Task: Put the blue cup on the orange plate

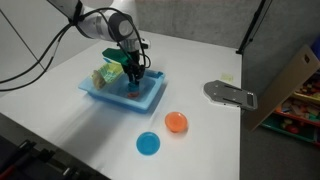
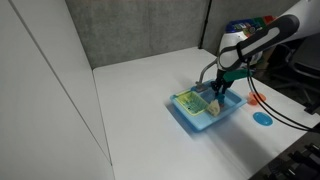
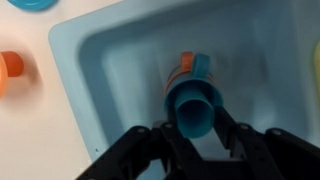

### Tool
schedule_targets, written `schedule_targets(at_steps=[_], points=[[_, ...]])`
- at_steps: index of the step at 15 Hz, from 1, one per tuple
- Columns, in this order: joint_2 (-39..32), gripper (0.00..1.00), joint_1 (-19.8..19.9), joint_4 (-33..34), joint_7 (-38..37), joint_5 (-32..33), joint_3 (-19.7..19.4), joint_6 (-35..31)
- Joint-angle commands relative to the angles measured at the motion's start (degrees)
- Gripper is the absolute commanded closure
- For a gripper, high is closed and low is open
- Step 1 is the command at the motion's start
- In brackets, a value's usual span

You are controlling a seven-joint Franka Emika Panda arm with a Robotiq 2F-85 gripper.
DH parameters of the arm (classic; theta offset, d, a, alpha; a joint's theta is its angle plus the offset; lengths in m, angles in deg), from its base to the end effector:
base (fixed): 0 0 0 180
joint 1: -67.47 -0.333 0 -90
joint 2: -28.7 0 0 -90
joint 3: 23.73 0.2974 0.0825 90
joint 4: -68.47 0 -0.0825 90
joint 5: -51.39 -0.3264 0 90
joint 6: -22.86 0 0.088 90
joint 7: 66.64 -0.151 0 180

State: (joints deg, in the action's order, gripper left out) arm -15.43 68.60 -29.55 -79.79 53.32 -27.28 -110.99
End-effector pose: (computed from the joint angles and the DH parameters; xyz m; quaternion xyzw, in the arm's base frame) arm 0.5953 -0.0491 0.1206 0.9877 -0.1350 -0.0692 0.0386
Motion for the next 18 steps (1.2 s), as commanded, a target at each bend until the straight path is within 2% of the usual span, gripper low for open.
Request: schedule_targets(at_steps=[1, 10, 18], points=[[0.24, 0.84, -0.07, 0.63, 1.37, -0.93, -0.22, 0.25], [6.27, 0.84, 0.23, -2.26, 2.69, -1.15, 0.27, 0.96], [18.36, 0.84, 0.38, -10.34, 3.02, 0.8, -1.83, 2.32]])
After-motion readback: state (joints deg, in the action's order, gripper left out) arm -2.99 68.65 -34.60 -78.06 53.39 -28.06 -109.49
